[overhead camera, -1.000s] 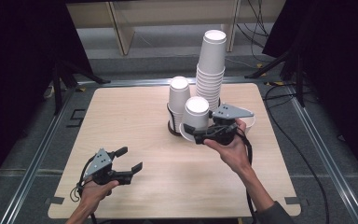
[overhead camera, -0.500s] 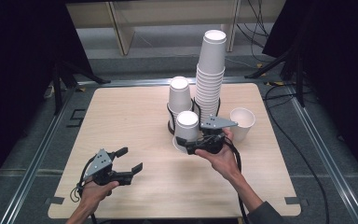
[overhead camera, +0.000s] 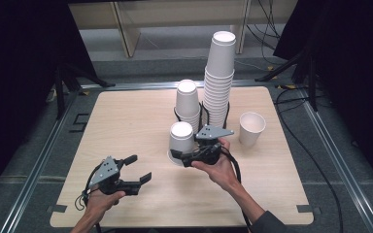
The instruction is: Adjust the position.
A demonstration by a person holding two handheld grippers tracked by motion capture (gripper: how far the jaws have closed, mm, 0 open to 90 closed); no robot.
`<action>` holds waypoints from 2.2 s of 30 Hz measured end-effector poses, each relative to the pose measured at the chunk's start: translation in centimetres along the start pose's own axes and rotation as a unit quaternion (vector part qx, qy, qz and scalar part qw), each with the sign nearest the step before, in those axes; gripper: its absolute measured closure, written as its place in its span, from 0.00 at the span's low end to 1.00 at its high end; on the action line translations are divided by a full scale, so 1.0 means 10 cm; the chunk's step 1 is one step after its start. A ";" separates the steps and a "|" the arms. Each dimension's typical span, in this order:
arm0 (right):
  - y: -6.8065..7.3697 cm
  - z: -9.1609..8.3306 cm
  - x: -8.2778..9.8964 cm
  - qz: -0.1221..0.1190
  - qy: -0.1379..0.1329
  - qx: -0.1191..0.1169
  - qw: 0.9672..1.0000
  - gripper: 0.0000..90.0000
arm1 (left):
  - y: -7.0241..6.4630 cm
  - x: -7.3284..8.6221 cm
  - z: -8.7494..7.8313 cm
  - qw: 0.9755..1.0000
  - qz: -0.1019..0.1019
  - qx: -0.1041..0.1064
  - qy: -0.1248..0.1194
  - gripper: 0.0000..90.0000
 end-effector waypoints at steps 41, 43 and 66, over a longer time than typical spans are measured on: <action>0.59 0.49 0.17 -0.019 0.024 -0.082 0.996 0.20 | -0.16 0.01 0.12 0.999 -0.009 0.037 0.005 0.03; 0.61 0.50 0.18 -0.020 0.029 -0.082 0.996 0.19 | -0.16 0.01 0.11 0.999 -0.006 0.035 0.014 0.02; 0.71 0.52 0.19 -0.022 0.050 -0.090 0.994 0.15 | -0.20 0.00 0.11 0.999 0.023 0.032 0.025 0.06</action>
Point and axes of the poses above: each handheld gripper's, and its own axes: z roughly forward along the jaws, x roughly out of its underside, y roughly to its left, the point moved 4 cm from there along z, roughly forward along the jaws, and after that the axes turned 8 degrees about z, right-handed, at the moved point
